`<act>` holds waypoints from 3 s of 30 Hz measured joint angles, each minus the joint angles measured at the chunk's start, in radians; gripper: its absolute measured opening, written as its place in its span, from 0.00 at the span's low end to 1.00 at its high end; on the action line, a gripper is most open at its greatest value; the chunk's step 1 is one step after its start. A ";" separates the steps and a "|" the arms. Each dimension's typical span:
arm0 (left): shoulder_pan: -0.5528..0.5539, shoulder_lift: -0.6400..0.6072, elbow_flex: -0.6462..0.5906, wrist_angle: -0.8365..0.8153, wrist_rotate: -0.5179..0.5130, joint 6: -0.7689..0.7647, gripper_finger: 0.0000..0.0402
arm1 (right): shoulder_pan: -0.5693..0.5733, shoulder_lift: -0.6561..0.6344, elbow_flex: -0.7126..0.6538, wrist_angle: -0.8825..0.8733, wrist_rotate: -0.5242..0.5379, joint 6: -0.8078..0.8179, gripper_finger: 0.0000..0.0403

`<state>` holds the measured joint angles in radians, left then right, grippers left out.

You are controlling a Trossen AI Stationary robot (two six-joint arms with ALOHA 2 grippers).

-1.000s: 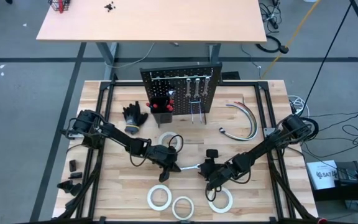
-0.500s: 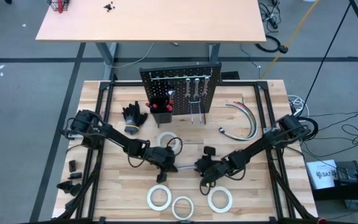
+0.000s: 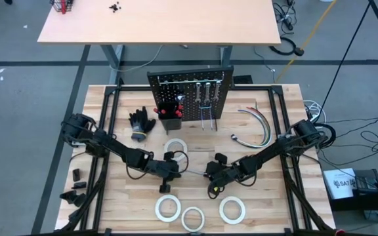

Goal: Hang tools onto peg board
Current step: Hang the silver wrench on the peg board

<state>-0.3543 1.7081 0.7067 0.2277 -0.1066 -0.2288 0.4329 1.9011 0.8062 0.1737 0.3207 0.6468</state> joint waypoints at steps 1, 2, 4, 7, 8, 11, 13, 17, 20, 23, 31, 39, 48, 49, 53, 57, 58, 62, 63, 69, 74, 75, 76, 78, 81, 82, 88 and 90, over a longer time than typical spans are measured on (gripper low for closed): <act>-0.001 0.000 0.000 0.000 -0.001 0.000 0.09 | -0.003 0.000 0.000 0.003 -0.007 0.000 0.04; -0.001 -0.001 0.000 0.001 -0.003 -0.001 0.10 | -0.005 0.000 0.000 0.006 -0.013 -0.001 0.03; 0.000 -0.001 0.000 0.000 -0.004 -0.001 0.12 | -0.007 0.000 0.000 0.009 -0.018 -0.001 0.03; 0.000 -0.001 0.000 -0.005 -0.006 -0.010 0.13 | -0.007 0.000 -0.001 0.015 -0.020 -0.001 0.04; 0.000 -0.003 0.001 -0.010 -0.005 -0.029 0.13 | -0.007 0.000 -0.002 0.020 -0.020 -0.001 0.04; 0.000 -0.019 0.002 -0.027 -0.005 -0.078 0.13 | -0.007 -0.001 -0.005 0.044 -0.023 -0.001 0.02; -0.004 -0.046 0.002 -0.062 -0.009 -0.078 0.13 | -0.007 -0.023 -0.005 0.048 -0.035 -0.002 0.02; -0.030 -0.136 0.002 -0.133 -0.107 -0.044 0.13 | -0.004 -0.097 -0.009 -0.024 -0.056 -0.020 0.02; -0.046 -0.226 0.002 -0.189 -0.164 -0.027 0.13 | -0.002 -0.172 -0.010 -0.084 -0.062 -0.035 0.02; -0.048 -0.311 0.002 -0.256 -0.221 -0.026 0.13 | -0.005 -0.249 -0.008 -0.143 -0.025 -0.045 0.02; -0.045 -0.527 0.002 -0.339 -0.332 -0.030 0.13 | 0.003 -0.448 -0.006 -0.117 0.113 -0.200 0.02; -0.068 -0.681 0.002 -0.202 -0.324 -0.060 0.13 | 0.008 -0.585 -0.006 0.107 0.125 -0.406 0.02; -0.065 -0.624 0.003 0.143 -0.270 -0.034 0.16 | -0.014 -0.559 -0.004 0.486 0.178 -0.580 0.02; -0.065 -0.610 0.003 0.199 -0.242 -0.008 0.18 | -0.015 -0.551 -0.004 0.497 0.181 -0.581 0.02; -0.065 -0.519 0.004 0.421 -0.209 0.057 0.30 | -0.020 -0.511 -0.004 0.555 0.174 -0.572 0.02; -0.060 -0.427 0.004 0.491 -0.246 0.057 0.42 | -0.020 -0.472 -0.004 0.651 0.175 -0.581 0.02; -0.058 -0.407 0.004 0.508 -0.247 0.059 0.44 | -0.020 -0.463 -0.004 0.671 0.175 -0.581 0.02; -0.051 -0.346 0.003 0.662 -0.248 0.112 0.48 | -0.020 -0.444 -0.004 0.695 0.173 -0.580 0.02; -0.051 -0.337 0.003 0.700 -0.248 0.137 0.49 | -0.020 -0.442 -0.004 0.695 0.173 -0.577 0.02; -0.016 -0.320 0.003 0.760 -0.276 0.183 0.49 | -0.017 -0.442 -0.004 0.700 0.159 -0.544 0.02; 0.005 -0.320 0.026 0.762 -0.232 0.183 0.49 | -0.017 -0.442 -0.004 0.699 0.149 -0.536 0.02; 0.008 -0.320 0.035 0.761 -0.220 0.183 0.49 | -0.017 -0.442 -0.004 0.699 0.149 -0.536 0.02; 0.012 -0.320 0.042 0.762 -0.207 0.183 0.49 | -0.017 -0.442 -0.004 0.699 0.149 -0.536 0.02; 0.020 -0.320 0.052 0.759 -0.186 0.183 0.49 | -0.018 -0.442 -0.004 0.698 0.149 -0.536 0.02; 0.034 -0.320 0.064 0.757 -0.180 0.183 0.49 | -0.022 -0.442 -0.004 0.698 0.149 -0.536 0.02; 0.039 -0.320 0.066 0.758 -0.179 0.182 0.49 | -0.022 -0.442 -0.004 0.698 0.149 -0.536 0.02; 0.054 -0.320 0.082 0.756 -0.162 0.181 0.49 | -0.029 -0.442 -0.004 0.697 0.149 -0.537 0.02; 0.058 -0.320 0.092 0.749 -0.144 0.181 0.49 | -0.033 -0.442 -0.004 0.697 0.149 -0.538 0.02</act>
<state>-0.2964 1.3876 0.7986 0.9763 -0.2510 -0.0475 0.3999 1.4593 0.8024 0.8703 0.4698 0.1087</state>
